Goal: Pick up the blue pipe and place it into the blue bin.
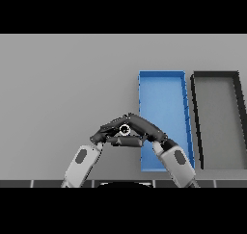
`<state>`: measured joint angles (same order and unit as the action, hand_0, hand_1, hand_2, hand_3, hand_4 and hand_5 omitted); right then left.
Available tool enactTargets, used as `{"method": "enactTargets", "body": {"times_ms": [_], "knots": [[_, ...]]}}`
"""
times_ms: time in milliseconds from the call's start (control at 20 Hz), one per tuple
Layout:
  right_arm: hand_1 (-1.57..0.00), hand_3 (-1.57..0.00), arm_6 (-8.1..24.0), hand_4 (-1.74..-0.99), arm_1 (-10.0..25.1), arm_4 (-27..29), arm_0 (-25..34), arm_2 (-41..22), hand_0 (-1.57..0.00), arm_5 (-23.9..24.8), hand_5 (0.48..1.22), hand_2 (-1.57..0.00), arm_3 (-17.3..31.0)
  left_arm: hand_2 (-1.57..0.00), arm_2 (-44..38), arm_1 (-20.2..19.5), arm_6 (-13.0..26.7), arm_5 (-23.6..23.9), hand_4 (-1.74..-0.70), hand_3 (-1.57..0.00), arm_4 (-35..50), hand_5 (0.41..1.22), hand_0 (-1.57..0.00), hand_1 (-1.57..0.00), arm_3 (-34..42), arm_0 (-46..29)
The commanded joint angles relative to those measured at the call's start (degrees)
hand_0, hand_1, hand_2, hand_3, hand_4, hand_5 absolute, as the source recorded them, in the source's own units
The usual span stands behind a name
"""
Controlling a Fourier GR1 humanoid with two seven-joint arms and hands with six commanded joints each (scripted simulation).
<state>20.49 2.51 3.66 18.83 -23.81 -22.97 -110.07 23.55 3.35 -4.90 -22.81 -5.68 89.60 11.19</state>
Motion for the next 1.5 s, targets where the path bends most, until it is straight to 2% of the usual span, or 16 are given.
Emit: {"method": "enactTargets", "body": {"times_ms": [0, 50, 100, 200, 300, 450, 500, 600, 650, 700, 750, 900, 1050, 1100, 1250, 1450], "knots": [[-1.55, -1.53, 0.2, -1.494, -0.1, 0.7, -0.2, 0.7, -1.54, -0.3, 1.183, -1.55, -0.4, -1.56, -0.1, 0.1, 0.4, 0.4, -1.73, -1.43, -0.3, 1.221, -1.57, -1.57, 0.0, 0.0], [-1.55, -1.54, -0.5, -1.495, -0.6, 0.7, -0.6, 0.8, -1.55, -0.4, 1.191, -1.55, -0.4, -1.57, -0.2, -0.2, 0.3, 0.4, -1.73, -1.26, -0.6, 1.221, -1.57, -1.57, 0.6, -0.2], [-1.55, -1.55, -1.0, -1.496, -1.2, -0.3, -0.5, 0.8, -1.55, 0.3, 1.197, -1.55, -0.5, -1.34, -0.7, -0.6, 0.7, -0.1, -1.63, -1.05, -0.9, 1.221, -1.45, -1.37, 1.1, 0.1], [-1.56, -1.56, -0.5, -1.497, -1.9, -1.6, -0.8, 0.3, -1.56, 0.2, 1.206, -1.56, -0.4, -0.85, -0.2, -1.2, 0.9, -1.4, -1.41, -0.67, -3.0, 1.221, -0.94, -0.88, 1.4, -0.6], [-1.56, -1.56, 0.1, -1.498, -2.5, -1.9, -0.5, 0.8, -1.56, 0.0, 1.211, -1.56, -0.1, -0.55, -0.8, -1.4, 1.8, -4.3, -1.25, -0.43, -3.6, 1.221, -0.6, -0.56, 1.1, -0.2], [-1.57, -1.57, 1.3, -1.498, -3.5, -2.8, -0.8, 1.3, -1.57, -0.3, 1.216, -1.57, -0.6, -0.28, -1.4, -0.9, 3.0, -6.0, -1.09, -0.22, -4.4, 0.984, -0.31, -0.29, 0.8, -0.2], [-1.57, -1.57, 0.0, -1.499, -3.9, -2.9, -0.9, 1.5, -1.57, -0.4, 1.217, -1.57, -0.4, -0.22, -1.8, -1.1, 4.3, -6.0, -1.06, -0.18, -4.4, 0.912, -0.25, -0.23, 0.3, -0.1], [-1.57, -1.57, -1.8, -1.499, -4.1, -3.6, -0.7, 1.7, -1.57, -0.5, 1.218, -1.57, -0.4, -0.14, -2.4, -0.9, 7.2, -5.5, -1.01, -0.11, -4.2, 0.785, -0.16, -0.15, 0.4, -0.1], [-1.57, -1.57, -2.4, -1.499, -4.1, -4.1, -0.7, 2.0, -1.57, -0.6, 1.219, -1.57, -0.4, -0.11, -2.8, -0.8, 7.3, -5.1, -0.99, -0.09, -4.4, 0.729, -0.13, -0.12, -0.5, 0.5], [-1.57, -1.57, -1.6, -1.499, -4.5, -4.5, -0.2, 1.9, -1.57, -0.5, 1.219, -1.57, -0.4, -0.09, -2.3, -0.5, 6.5, -4.9, -0.98, -0.07, -4.8, 0.682, -0.1, -0.09, -0.3, 0.2], [-1.57, -1.57, -2.2, -1.499, -4.7, -4.3, -0.9, 1.8, -1.57, -0.7, 1.22, -1.57, -0.6, -0.07, -2.7, 0.1, 8.9, -4.9, -0.97, -0.06, -4.0, 0.642, -0.08, -0.07, -0.4, 0.5], [-1.57, -1.57, -3.0, -1.498, -5.5, -4.4, -0.9, 2.1, -1.57, -0.9, 1.22, -1.57, -0.6, -0.04, -2.7, 0.0, 9.9, -4.8, -0.97, -0.03, -3.9, 0.557, -0.04, -0.04, -0.2, -0.9], [-1.57, -1.57, -1.2, -1.496, -6.8, -0.4, 1.4, 5.0, -1.57, -0.7, 1.221, -1.57, -1.7, -0.02, -3.0, 0.0, 11.5, -4.3, -0.97, -0.01, -4.0, 0.519, -0.02, -0.02, -0.3, -0.8], [-1.57, -1.57, -0.3, -1.495, -6.7, 1.5, 2.2, 6.1, -1.57, -1.0, 1.221, -1.57, -2.0, -0.01, -2.8, 0.1, 11.5, -4.2, -0.97, -0.01, -4.4, 0.512, -0.02, -0.01, -0.7, -0.9], [-1.57, -1.57, 8.3, -1.494, -7.6, 8.6, 6.9, 9.7, -1.57, 1.7, 1.221, -1.57, -4.0, -0.01, -2.8, 0.7, 11.9, -3.8, -0.97, -0.01, -4.7, 0.489, -0.01, -0.01, -1.4, -0.2], [-1.57, -1.57, 14.0, -1.496, -5.7, 16.9, 18.1, 17.5, -1.57, 6.9, 1.221, -1.57, -4.0, 0.0, -2.3, 0.0, 10.8, -4.2, -0.96, 0.0, -4.8, 0.475, 0.0, 0.0, -0.2, -1.6]]}}
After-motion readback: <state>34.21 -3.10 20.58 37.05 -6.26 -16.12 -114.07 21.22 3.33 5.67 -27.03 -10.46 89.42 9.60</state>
